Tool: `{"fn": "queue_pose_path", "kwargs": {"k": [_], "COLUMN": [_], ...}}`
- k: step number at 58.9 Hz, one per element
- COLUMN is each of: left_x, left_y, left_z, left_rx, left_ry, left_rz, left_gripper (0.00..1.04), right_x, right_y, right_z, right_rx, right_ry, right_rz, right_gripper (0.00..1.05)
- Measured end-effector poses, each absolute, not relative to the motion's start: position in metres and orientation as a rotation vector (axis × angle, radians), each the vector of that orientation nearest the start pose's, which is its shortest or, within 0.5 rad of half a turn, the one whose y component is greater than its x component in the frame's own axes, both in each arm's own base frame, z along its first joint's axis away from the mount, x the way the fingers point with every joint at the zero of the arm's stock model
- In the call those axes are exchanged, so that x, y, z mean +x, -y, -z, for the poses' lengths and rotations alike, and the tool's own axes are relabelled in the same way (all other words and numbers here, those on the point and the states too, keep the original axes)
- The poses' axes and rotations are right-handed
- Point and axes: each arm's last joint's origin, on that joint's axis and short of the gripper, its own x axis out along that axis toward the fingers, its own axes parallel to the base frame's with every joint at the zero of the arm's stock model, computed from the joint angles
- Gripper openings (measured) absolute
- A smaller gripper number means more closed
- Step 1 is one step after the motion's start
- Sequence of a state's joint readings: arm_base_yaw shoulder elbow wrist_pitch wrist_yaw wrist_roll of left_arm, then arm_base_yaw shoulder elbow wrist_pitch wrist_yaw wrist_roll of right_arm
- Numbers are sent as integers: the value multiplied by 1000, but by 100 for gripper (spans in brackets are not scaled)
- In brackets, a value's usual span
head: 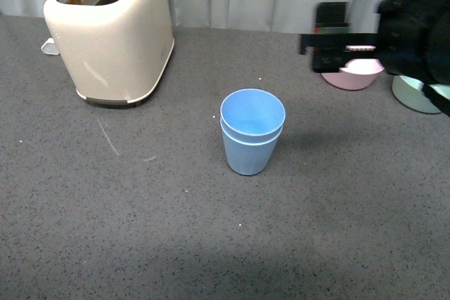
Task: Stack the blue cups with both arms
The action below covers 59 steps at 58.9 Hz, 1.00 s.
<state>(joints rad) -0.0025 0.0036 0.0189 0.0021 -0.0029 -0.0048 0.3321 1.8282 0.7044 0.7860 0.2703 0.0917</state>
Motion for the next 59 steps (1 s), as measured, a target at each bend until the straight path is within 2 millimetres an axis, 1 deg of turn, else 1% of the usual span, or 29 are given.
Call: {"fn": "queue_pose_path", "kwargs": {"k": [3,7,8,10,11,15,16,19,21,27,45,47,52,59], "left_x": [97,97,97,97,97,97,97,97,97,97,97,97,97,97], "left_y": [0,0,0,0,0,0,0,0,0,0,0,0,0,0], "left_z": [-170,-170,-170,-170,-170,-170,-170,-170,-170,-170,-170,-170,-170,-170], "left_rx": [-5,-5,-5,-5,-5,-5,-5,-5,-5,-5,-5,-5,-5,-5], "left_ry": [17,17,17,17,17,17,17,17,17,17,17,17,17,17], "left_rz": [0,0,0,1,1,2,2,2,1,2,2,2,2,2], "left_gripper": [98,98,98,98,98,98,98,98,98,98,98,98,98,98], "right_x": [310,295,288,279,272,252,246,235,226,212,172,169,163,153], "right_y": [-92,-78,-72,-64,-59,-47,-44,-38,-34,-27,-11,-7,-1,0], "right_z": [-136,-152,-160,-167,-169,-163,-161,-159,-160,-162,-161,-161,-162,-162], "right_rx": [-4,15,20,24,23,8,4,0,-3,-2,-1,-1,0,0], "right_ry": [-217,-76,-25,12,22,-2,-13,-22,-19,-12,-19,-19,-15,-17], "right_rz": [-22,-8,-3,1,3,2,0,-4,-8,-7,-10,-26,-1,0], "right_gripper": [64,53,48,41,35,19,14,2,1,1,1,1,1,1]}}
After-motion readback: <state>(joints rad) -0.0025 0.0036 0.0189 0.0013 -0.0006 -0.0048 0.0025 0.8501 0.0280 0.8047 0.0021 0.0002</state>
